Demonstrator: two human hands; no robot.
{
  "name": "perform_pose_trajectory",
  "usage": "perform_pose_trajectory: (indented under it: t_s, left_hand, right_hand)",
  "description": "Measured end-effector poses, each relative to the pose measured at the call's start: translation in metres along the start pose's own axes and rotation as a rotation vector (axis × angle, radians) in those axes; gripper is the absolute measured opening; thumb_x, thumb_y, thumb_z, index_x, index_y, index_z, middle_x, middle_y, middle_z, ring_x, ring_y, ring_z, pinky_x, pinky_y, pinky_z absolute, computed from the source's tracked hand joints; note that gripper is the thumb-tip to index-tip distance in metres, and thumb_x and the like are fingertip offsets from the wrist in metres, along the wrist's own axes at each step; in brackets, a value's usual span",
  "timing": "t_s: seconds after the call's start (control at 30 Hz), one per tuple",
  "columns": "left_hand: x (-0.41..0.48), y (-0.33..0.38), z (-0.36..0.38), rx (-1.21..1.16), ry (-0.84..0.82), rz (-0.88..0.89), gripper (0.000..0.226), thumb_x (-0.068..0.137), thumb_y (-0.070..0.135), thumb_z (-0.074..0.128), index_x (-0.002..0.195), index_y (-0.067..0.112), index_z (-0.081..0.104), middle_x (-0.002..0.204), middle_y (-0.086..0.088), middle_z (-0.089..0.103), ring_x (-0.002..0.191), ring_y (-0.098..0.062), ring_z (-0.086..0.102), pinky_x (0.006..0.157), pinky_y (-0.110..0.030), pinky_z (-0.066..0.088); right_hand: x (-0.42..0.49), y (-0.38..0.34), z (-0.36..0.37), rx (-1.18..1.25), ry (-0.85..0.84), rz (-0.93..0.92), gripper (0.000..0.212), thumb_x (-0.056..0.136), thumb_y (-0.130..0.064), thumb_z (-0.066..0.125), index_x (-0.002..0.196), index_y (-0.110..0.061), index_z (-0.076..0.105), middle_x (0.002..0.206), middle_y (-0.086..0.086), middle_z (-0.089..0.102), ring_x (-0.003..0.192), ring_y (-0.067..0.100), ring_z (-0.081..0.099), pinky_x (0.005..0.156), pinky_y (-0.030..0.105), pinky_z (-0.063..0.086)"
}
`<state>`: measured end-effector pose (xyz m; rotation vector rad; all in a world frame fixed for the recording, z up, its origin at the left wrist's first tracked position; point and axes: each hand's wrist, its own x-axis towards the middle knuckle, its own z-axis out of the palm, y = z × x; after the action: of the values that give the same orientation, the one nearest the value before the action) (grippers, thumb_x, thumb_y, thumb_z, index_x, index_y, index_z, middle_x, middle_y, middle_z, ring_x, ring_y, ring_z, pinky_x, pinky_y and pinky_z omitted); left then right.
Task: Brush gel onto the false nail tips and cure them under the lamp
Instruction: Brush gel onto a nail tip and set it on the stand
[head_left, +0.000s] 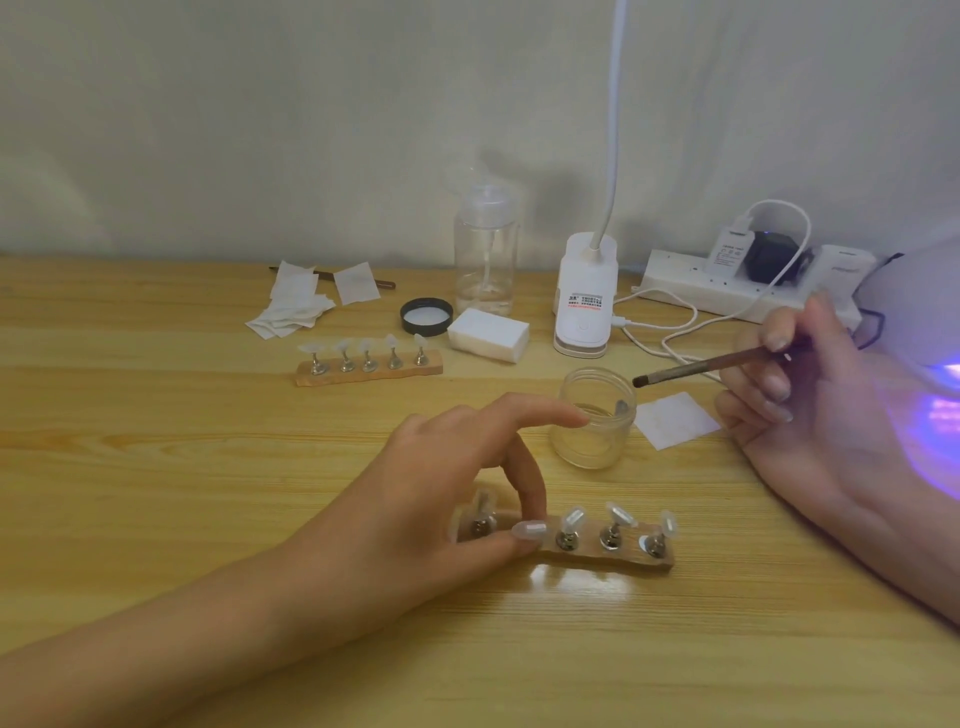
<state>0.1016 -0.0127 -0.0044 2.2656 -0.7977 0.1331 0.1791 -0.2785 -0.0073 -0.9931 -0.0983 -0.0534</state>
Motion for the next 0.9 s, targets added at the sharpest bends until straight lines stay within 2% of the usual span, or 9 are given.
perform_pose_trajectory:
  t_s: [0.1, 0.17, 0.27, 0.43, 0.53, 0.63, 0.77, 0.83, 0.9]
  left_hand:
    - [-0.003, 0.001, 0.001, 0.090, 0.053, 0.066, 0.061, 0.087, 0.042, 0.060, 0.141, 0.052, 0.033, 0.103, 0.028, 0.063, 0.114, 0.005, 0.053, 0.097, -0.031, 0.042]
    - [-0.006, 0.001, 0.002, 0.128, 0.086, 0.108, 0.064, 0.086, 0.043, 0.059, 0.144, 0.051, 0.032, 0.102, 0.030, 0.062, 0.114, 0.006, 0.052, 0.094, -0.030, 0.046]
    - [-0.008, 0.000, 0.004, 0.169, 0.113, 0.134, 0.066, 0.085, 0.042, 0.060, 0.144, 0.052, 0.032, 0.100, 0.031, 0.060, 0.113, 0.000, 0.054, 0.096, -0.027, 0.040]
    - [-0.011, -0.002, 0.009, 0.230, 0.117, 0.149, 0.082, 0.081, 0.022, 0.077, 0.145, 0.048, 0.033, 0.097, 0.027, 0.060, 0.110, 0.005, 0.053, 0.099, -0.025, 0.035]
    - [-0.009, -0.001, 0.009, 0.301, 0.142, 0.209, 0.071, 0.083, 0.027, 0.067, 0.145, 0.042, 0.036, 0.092, 0.026, 0.059, 0.104, 0.007, 0.054, 0.099, -0.024, 0.033]
    - [-0.007, -0.003, 0.012, 0.383, 0.186, 0.304, 0.058, 0.088, 0.028, 0.060, 0.142, 0.036, 0.041, 0.088, 0.023, 0.062, 0.101, 0.004, 0.053, 0.092, -0.032, 0.039]
    - [-0.008, -0.007, 0.014, 0.472, 0.235, 0.418, 0.052, 0.096, 0.025, 0.059, 0.143, 0.033, 0.040, 0.084, 0.021, 0.065, 0.099, -0.002, 0.058, 0.086, -0.040, 0.042]
    - [-0.009, -0.008, 0.013, 0.423, 0.253, 0.424, 0.051, 0.096, 0.025, 0.059, 0.143, 0.033, 0.041, 0.085, 0.021, 0.065, 0.098, -0.001, 0.059, 0.089, -0.039, 0.040]
    - [-0.010, -0.005, 0.007, 0.237, 0.257, 0.353, 0.056, 0.092, 0.029, 0.062, 0.143, 0.040, 0.041, 0.092, 0.023, 0.066, 0.100, 0.005, 0.062, 0.094, -0.036, 0.041]
  right_hand:
    - [0.001, -0.001, 0.000, 0.016, 0.043, 0.022, 0.037, 0.101, -0.040, 0.041, 0.070, -0.021, 0.051, 0.045, -0.006, 0.033, 0.036, 0.006, 0.026, 0.037, 0.017, 0.027]
    - [0.000, -0.001, 0.001, 0.018, 0.064, 0.032, 0.036, 0.101, -0.034, 0.042, 0.070, -0.022, 0.055, 0.045, -0.007, 0.034, 0.036, 0.005, 0.026, 0.036, 0.016, 0.028]
    - [0.000, -0.001, 0.002, 0.010, 0.080, 0.037, 0.036, 0.103, -0.029, 0.039, 0.073, -0.022, 0.057, 0.043, -0.008, 0.035, 0.034, 0.004, 0.027, 0.035, 0.016, 0.028]
    - [0.000, -0.001, 0.004, 0.032, 0.098, 0.041, 0.037, 0.102, -0.028, 0.040, 0.068, -0.022, 0.054, 0.043, -0.007, 0.035, 0.034, 0.004, 0.027, 0.034, 0.016, 0.027]
    - [-0.001, 0.000, 0.005, 0.020, 0.095, 0.039, 0.040, 0.102, -0.028, 0.040, 0.066, -0.021, 0.056, 0.043, -0.006, 0.035, 0.034, 0.005, 0.026, 0.035, 0.016, 0.027]
    - [-0.001, 0.000, 0.005, 0.017, 0.099, 0.041, 0.037, 0.102, -0.028, 0.040, 0.069, -0.021, 0.054, 0.043, -0.006, 0.035, 0.034, 0.005, 0.026, 0.035, 0.016, 0.027]
    - [-0.001, 0.000, 0.005, 0.013, 0.106, 0.041, 0.034, 0.102, -0.028, 0.040, 0.071, -0.019, 0.052, 0.043, -0.006, 0.035, 0.033, 0.005, 0.026, 0.036, 0.016, 0.027]
    - [-0.001, 0.000, 0.005, 0.009, 0.104, 0.041, 0.034, 0.102, -0.028, 0.039, 0.072, -0.019, 0.051, 0.043, -0.006, 0.035, 0.034, 0.006, 0.027, 0.036, 0.016, 0.026]
    - [-0.001, 0.000, 0.005, 0.008, 0.102, 0.043, 0.034, 0.103, -0.028, 0.038, 0.072, -0.019, 0.051, 0.044, -0.005, 0.035, 0.034, 0.006, 0.027, 0.036, 0.017, 0.026]
